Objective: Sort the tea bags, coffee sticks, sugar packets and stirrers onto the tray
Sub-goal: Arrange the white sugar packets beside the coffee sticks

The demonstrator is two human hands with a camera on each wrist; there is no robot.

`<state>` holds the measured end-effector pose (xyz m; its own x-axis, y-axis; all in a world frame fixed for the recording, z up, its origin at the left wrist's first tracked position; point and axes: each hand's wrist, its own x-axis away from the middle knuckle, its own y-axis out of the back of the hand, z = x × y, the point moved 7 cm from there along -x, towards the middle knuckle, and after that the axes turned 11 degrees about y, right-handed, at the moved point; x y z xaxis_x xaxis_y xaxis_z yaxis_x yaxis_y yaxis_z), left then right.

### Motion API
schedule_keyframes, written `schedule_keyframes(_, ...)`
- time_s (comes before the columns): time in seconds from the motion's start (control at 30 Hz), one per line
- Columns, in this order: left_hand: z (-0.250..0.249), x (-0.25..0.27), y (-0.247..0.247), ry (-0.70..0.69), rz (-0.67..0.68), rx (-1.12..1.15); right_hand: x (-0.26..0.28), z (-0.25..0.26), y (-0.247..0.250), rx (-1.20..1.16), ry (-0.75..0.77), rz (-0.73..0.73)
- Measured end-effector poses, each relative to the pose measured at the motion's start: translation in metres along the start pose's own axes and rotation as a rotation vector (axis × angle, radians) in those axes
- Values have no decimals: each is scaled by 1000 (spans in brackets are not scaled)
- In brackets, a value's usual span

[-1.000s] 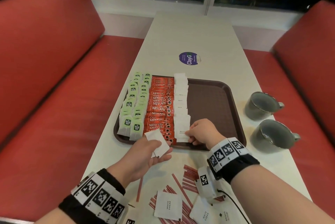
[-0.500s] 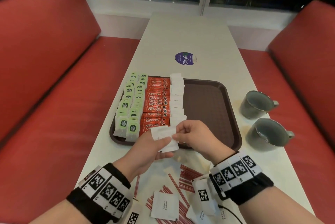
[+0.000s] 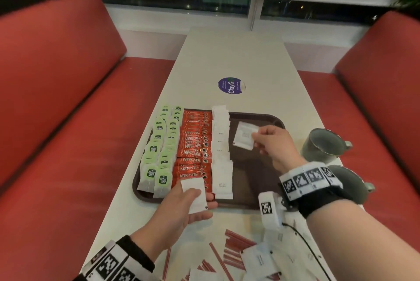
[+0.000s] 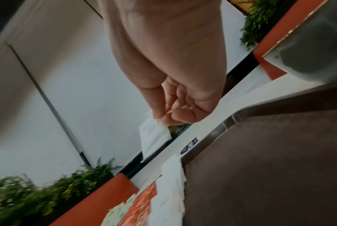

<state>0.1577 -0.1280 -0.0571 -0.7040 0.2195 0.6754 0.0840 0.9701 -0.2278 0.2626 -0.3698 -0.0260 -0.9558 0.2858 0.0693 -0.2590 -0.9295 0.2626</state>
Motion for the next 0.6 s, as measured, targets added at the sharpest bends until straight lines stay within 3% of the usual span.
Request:
schedule_keyframes(0.17,-1,-5,-1,15,-30,-5,-80,-15,-7,105,-66,-83)
schedule_keyframes(0.4,-10,-12,8,66,-18,100,-147,-28,-33,264,-98,88)
schedule_keyframes(0.6,-10,-16,6,100,5,122,-165,-35,-43,383,-86,120)
